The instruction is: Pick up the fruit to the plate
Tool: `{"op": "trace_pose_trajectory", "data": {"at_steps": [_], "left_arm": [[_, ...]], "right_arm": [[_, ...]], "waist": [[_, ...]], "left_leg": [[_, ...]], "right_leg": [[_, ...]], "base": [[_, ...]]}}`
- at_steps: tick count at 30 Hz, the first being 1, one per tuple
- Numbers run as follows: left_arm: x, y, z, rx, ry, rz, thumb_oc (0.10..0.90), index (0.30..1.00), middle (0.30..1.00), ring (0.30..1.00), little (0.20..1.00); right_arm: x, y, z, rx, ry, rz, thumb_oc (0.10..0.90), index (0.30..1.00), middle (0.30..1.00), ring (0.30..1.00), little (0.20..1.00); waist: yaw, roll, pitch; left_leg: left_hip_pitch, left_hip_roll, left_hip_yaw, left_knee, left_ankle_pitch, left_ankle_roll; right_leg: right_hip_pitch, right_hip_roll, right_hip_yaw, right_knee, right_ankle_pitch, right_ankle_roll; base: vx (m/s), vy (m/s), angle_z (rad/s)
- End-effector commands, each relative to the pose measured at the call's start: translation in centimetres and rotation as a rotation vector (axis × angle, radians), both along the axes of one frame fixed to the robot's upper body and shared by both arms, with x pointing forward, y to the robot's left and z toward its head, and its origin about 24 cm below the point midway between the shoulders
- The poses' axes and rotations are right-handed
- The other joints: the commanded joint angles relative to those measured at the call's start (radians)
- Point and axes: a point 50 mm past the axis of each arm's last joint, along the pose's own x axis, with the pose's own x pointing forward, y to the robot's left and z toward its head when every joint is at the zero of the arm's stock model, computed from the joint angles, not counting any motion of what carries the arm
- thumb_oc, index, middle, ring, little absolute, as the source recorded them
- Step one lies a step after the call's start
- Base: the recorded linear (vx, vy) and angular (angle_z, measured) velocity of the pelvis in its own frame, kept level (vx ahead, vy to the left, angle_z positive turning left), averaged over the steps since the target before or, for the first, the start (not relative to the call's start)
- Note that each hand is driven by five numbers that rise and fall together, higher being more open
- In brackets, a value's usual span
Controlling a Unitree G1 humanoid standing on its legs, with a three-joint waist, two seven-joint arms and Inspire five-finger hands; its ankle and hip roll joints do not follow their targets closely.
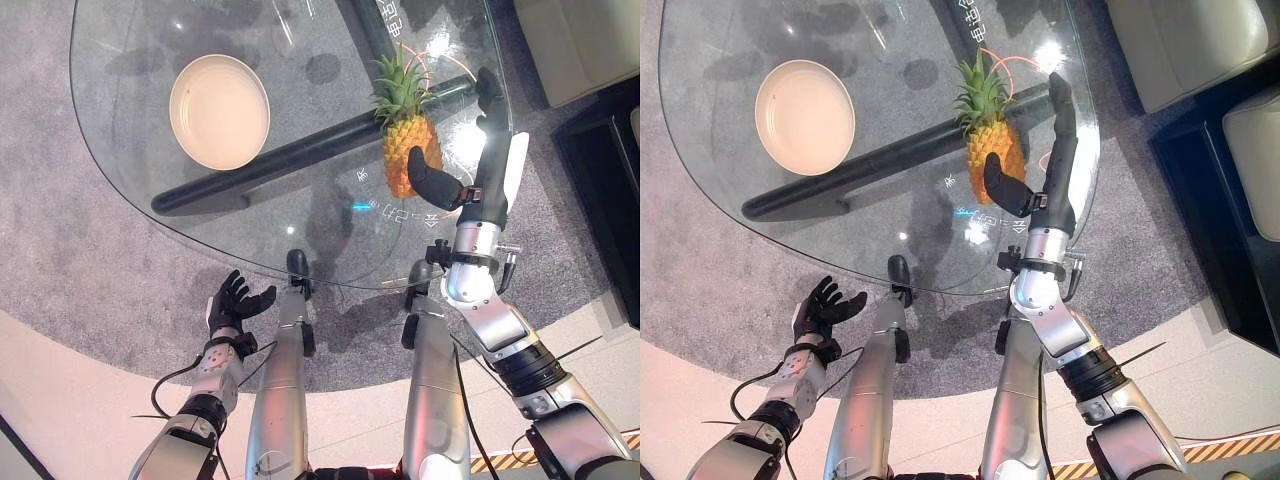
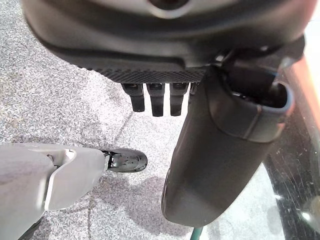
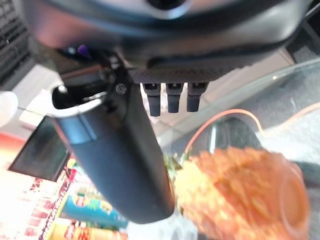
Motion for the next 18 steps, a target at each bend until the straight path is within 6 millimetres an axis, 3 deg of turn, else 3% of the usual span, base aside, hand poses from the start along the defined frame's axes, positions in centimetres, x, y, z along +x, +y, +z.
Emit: {"op": "trace_pose_trajectory", "data": {"at_steps": [1,18], "left_arm": [[-1.3,1.5,-0.8,0.016,0.019,0.072,0.800,0.900,0.900,0.900,0.900],[-1.2,1.8,-0.7,0.034,0.029,0.061,0.800,0.900,0.900,0.900,0.900]], "right_arm": [[-1.3,0.8,3.0,0.014,-0.149,0.076,0.800,0.900,0.900,0.900,0.900],[-0.1,0.5,0.7,0.024,0.007,0.048,0.800,0.900,0.900,0.900,0.900]], "waist": [[0.007,-0.006,-0.017],[0.018,-0.007,-0.017]], "left_leg": [[-0.002,-0.051,-0.004,0.114,-0.112,0.012],[-0.010,-0.051,-0.007,0.121,-0.112,0.014]], "right_leg": [[0.034,0.046,-0.080,-0.143,0.091,-0.030],[0.023,0.046,-0.088,-0.123,0.087,-0.031]], "base": [[0.00,0.000,0.00],[0.00,0.000,0.00]]}}
